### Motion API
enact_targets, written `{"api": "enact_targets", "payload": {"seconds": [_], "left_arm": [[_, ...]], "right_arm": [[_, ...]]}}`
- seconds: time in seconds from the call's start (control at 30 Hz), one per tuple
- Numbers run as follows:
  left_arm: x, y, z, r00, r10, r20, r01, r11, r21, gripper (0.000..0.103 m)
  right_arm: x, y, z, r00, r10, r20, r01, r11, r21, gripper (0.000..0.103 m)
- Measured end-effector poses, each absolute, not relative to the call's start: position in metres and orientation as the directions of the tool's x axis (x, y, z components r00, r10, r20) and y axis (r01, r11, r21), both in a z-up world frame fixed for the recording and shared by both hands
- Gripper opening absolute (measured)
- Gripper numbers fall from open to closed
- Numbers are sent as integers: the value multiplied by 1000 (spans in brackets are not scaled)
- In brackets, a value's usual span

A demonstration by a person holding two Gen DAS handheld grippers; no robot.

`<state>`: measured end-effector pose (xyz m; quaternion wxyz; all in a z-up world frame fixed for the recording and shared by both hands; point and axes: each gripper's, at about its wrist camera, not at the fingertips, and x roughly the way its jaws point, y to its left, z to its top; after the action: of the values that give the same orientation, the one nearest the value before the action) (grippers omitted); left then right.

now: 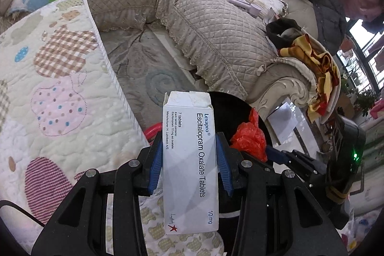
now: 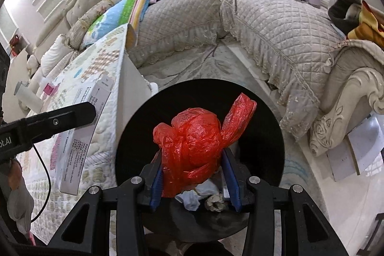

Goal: Collect trash
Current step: 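Carry the white tablet box and red bag over the black bin, then open both tools to drop the tablet box and red bag into the bin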

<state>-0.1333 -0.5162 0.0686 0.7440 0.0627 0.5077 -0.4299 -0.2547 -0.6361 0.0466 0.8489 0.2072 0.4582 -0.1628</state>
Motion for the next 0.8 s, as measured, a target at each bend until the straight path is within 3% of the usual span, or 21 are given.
{"api": "enact_targets", "payload": {"seconds": [0.37, 0.43, 0.5, 0.7, 0.77, 0.8], "left_arm": [[-130, -524, 68, 111, -609, -785, 702, 608, -372, 41], [-129, -522, 69, 120, -607, -785, 705, 609, -363, 44], [-128, -519, 70, 136, -607, -783, 702, 616, -357, 54], [-133, -506, 83, 220, -603, -767, 711, 637, -297, 55], [-137, -500, 89, 262, -605, -752, 719, 643, -266, 55], [-141, -495, 93, 287, -607, -741, 721, 646, -249, 55]], "right_arm": [[-257, -648, 41, 508, -101, -856, 497, 846, 195, 48], [-258, -648, 41, 502, -104, -858, 502, 843, 192, 50], [-259, -650, 40, 493, -114, -863, 514, 839, 182, 51], [-263, -646, 50, 494, -144, -857, 516, 842, 156, 55], [-264, -642, 56, 504, -160, -849, 511, 847, 144, 69], [-266, -640, 59, 514, -164, -842, 509, 848, 146, 69]]}}
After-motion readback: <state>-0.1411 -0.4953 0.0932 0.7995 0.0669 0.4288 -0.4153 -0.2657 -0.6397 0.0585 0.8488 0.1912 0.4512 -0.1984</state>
